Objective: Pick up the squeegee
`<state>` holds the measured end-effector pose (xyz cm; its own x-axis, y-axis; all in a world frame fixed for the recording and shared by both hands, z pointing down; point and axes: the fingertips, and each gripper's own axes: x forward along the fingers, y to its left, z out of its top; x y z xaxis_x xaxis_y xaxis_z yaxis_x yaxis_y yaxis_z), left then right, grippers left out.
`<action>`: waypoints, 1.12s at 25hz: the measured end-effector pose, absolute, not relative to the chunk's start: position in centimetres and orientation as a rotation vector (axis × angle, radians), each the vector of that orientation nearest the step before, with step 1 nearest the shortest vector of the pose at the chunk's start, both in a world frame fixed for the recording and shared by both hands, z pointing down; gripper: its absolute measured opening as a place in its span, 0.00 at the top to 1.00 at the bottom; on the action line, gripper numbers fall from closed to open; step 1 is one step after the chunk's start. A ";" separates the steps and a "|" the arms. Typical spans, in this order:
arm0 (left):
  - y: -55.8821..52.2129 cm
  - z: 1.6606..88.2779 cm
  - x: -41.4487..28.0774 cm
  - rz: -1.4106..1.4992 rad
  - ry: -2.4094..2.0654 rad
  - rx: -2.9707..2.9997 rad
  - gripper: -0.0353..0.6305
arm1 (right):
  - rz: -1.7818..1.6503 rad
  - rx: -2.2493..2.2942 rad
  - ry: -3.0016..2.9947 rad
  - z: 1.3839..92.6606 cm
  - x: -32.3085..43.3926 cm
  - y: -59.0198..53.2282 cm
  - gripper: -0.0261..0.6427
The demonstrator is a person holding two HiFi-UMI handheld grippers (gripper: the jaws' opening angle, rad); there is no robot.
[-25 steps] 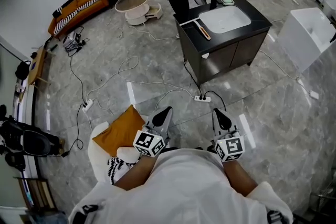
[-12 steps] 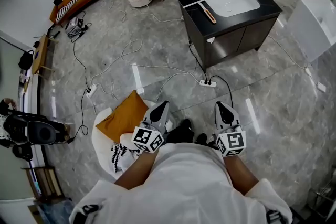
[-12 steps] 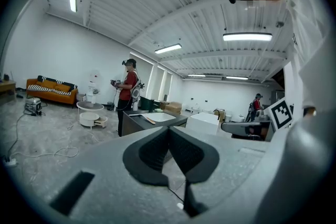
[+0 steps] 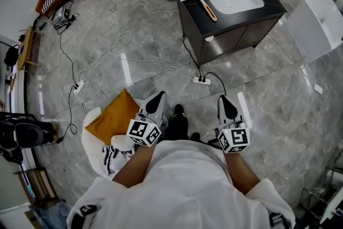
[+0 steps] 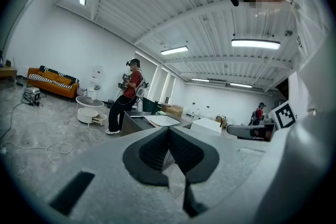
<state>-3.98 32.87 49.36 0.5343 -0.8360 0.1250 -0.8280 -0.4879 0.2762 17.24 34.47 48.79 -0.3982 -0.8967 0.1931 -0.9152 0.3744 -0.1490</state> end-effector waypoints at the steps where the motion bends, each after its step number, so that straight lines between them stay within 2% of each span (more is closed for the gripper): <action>1: 31.7 49.3 -4.2 -0.050 -1.381 2.473 0.93 | 0.347 1.671 -2.535 48.6 16.9 33.3 0.94; 12: 18.4 48.5 -7.2 -0.094 -1.274 2.516 0.93 | 0.306 1.756 -2.475 46.2 12.3 20.5 0.94; 28: 6.7 48.7 -14.3 -0.149 -1.336 2.466 0.93 | 0.269 1.802 -2.435 45.8 8.3 8.3 0.94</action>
<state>-14.34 6.66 48.72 0.5548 -0.8295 0.0649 -0.7949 -0.5054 0.3359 8.26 8.31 45.82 -0.2944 -0.9377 0.1846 -0.9554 0.2838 -0.0820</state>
